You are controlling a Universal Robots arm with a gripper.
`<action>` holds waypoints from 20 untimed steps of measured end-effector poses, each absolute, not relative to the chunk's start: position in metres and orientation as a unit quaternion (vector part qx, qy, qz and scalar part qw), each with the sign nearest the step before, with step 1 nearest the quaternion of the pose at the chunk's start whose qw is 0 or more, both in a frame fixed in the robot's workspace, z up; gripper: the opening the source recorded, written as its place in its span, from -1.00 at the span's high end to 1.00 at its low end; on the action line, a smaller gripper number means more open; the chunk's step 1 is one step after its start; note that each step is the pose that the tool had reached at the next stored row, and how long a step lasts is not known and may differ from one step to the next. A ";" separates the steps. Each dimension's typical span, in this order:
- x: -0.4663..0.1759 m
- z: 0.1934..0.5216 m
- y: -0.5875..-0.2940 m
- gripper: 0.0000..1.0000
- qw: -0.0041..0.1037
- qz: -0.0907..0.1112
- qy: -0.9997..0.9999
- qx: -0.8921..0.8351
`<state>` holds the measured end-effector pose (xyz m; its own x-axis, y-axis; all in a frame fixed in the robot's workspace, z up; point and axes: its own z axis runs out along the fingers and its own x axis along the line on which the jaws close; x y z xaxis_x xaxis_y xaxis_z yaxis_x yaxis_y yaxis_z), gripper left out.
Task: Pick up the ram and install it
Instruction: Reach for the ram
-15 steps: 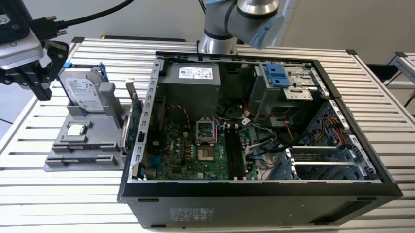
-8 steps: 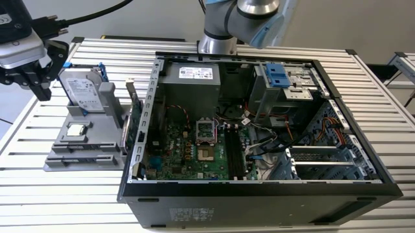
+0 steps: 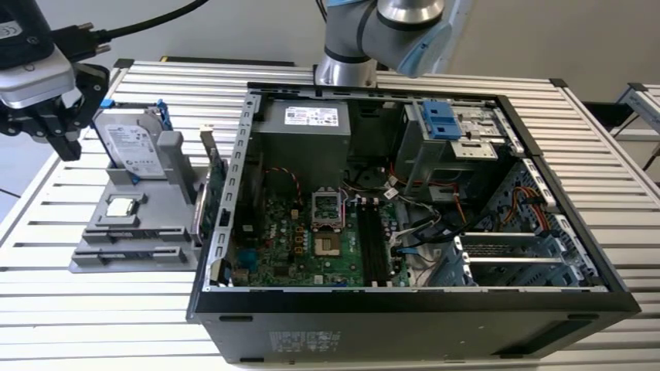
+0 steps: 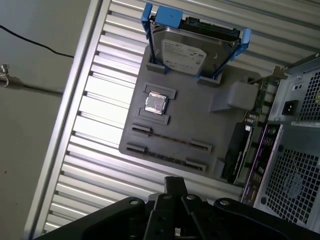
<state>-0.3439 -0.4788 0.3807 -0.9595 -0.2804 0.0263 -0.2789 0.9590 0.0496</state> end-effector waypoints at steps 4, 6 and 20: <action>-0.344 0.381 -0.479 1.00 0.017 -0.023 -0.989 0.147; -0.344 0.381 -0.479 1.00 0.017 -0.023 -0.988 0.150; -0.344 0.381 -0.479 1.00 0.017 -0.022 -0.985 0.173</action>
